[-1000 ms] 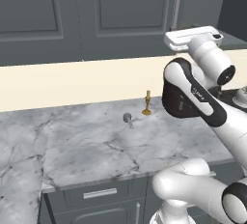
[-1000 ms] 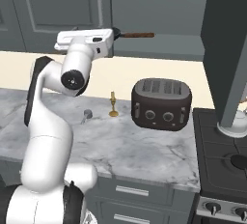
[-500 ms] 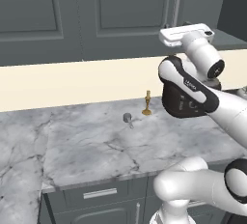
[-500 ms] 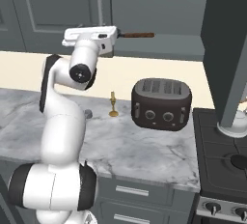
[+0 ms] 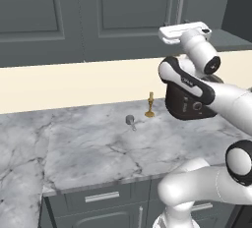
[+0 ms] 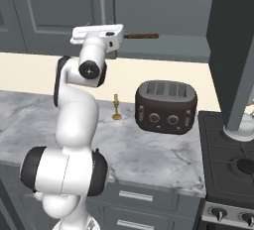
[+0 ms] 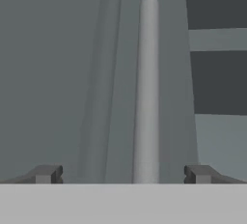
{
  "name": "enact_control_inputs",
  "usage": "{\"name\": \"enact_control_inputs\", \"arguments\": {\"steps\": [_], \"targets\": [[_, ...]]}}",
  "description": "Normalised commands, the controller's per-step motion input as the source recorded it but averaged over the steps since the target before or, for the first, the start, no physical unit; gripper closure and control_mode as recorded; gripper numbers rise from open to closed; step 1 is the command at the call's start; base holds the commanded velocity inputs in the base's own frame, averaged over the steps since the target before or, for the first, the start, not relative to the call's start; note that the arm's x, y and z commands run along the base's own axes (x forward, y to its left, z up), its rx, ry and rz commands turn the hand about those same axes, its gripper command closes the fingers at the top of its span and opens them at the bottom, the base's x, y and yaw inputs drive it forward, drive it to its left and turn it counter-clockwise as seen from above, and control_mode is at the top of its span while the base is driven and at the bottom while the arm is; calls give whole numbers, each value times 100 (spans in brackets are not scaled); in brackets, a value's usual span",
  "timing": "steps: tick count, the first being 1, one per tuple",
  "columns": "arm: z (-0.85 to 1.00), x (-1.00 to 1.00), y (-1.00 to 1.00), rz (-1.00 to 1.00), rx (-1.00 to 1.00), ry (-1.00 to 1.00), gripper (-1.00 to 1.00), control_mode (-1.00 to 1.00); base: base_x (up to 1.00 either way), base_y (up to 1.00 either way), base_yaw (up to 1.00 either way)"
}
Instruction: Pick the pan from the cabinet and place it on the stove. Then turn on the stove burner for the pan.
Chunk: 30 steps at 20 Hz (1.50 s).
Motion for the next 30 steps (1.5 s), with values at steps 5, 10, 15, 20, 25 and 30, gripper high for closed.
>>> {"name": "enact_control_inputs", "arguments": {"steps": [5, 10, 15, 20, 25, 30], "targets": [[0, 36, 0, 0, 0, 0, -100, -100, 0, 0, 0], [-1, 32, 0, 0, 0, 0, -100, -100, 0, 0, 0], [-8, 38, 12, 0, 0, 0, 100, -100, 0, 0, 0], [-4, 28, 22, 0, 0, 0, 100, -100, 0, 0, 0], [-1, 15, 25, 0, 0, 0, 100, -100, 0, 0, 0], [0, 1, 39, 0, -1, 3, 100, -100, 0, 0, 0]]}}
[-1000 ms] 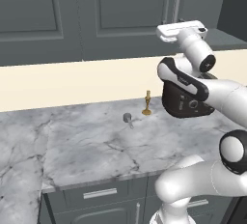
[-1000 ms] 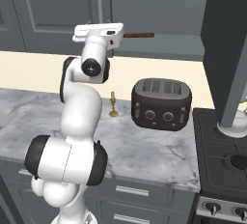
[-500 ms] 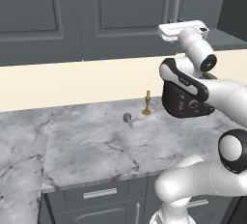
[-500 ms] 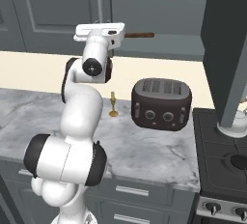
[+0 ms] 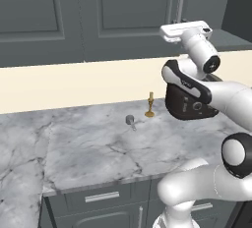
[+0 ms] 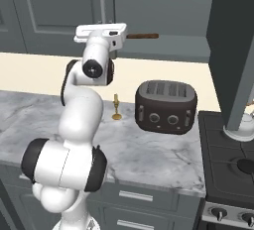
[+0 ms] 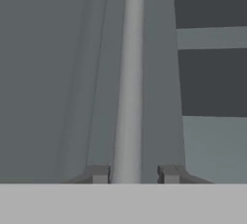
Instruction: Pick the pan from the cabinet and place it on the stove. Then turn on the stove burner for the pan.
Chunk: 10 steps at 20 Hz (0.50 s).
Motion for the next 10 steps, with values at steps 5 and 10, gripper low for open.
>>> {"name": "enact_control_inputs", "arguments": {"steps": [5, 10], "targets": [[1, 0, 44, 0, -4, 14, 100, -100, 0, 0, 0], [15, -6, 36, 0, 0, 16, 100, -100, 0, 0, 0]]}}
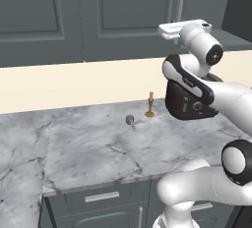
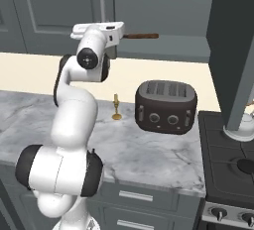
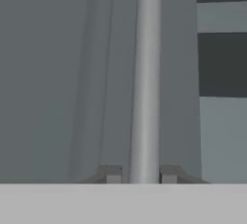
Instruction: Pick the pan from the cabinet and place it on the stove. Then turn on the stove burner for the pan.
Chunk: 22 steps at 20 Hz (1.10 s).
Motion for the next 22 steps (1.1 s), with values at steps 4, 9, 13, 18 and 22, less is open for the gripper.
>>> {"name": "enact_control_inputs", "arguments": {"steps": [4, 9, 13, 18, 22], "targets": [[21, -53, 42, 0, 0, 3, 100, -100, 0, 0, 0], [24, -89, 54, 0, 0, 0, 100, -100, 0, 0, 0], [25, -99, 57, 1, 0, 0, 100, -100, 0, 0, 0], [23, -99, 64, 0, 0, 2, 100, -100, 0, 0, 0], [14, -98, 67, 0, 0, 6, 100, -100, 0, 0, 0]]}}
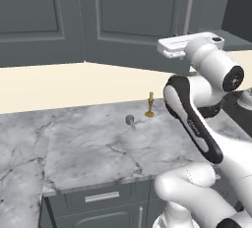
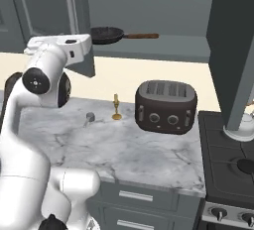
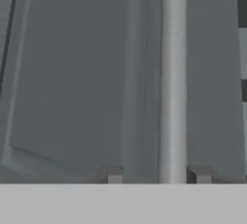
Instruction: Pick the pan from the cabinet and place it on the stove. Then turn on the stove burner for the pan.
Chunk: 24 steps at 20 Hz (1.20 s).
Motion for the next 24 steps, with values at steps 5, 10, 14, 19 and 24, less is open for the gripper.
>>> {"name": "enact_control_inputs", "arguments": {"steps": [5, 10, 14, 19, 24], "targets": [[1, -99, 65, 2, 0, 6, 100, -100, 0, 0, 0], [-11, -88, 45, 6, 0, 1, -100, -100, 0, 0, 0], [5, -49, -2, 4, 4, 0, -100, -100, 0, 0, 0], [23, -66, -37, 7, 8, 0, -100, -100, 0, 0, 0], [18, -43, -57, 12, 10, 1, -100, -100, 0, 0, 0]]}}
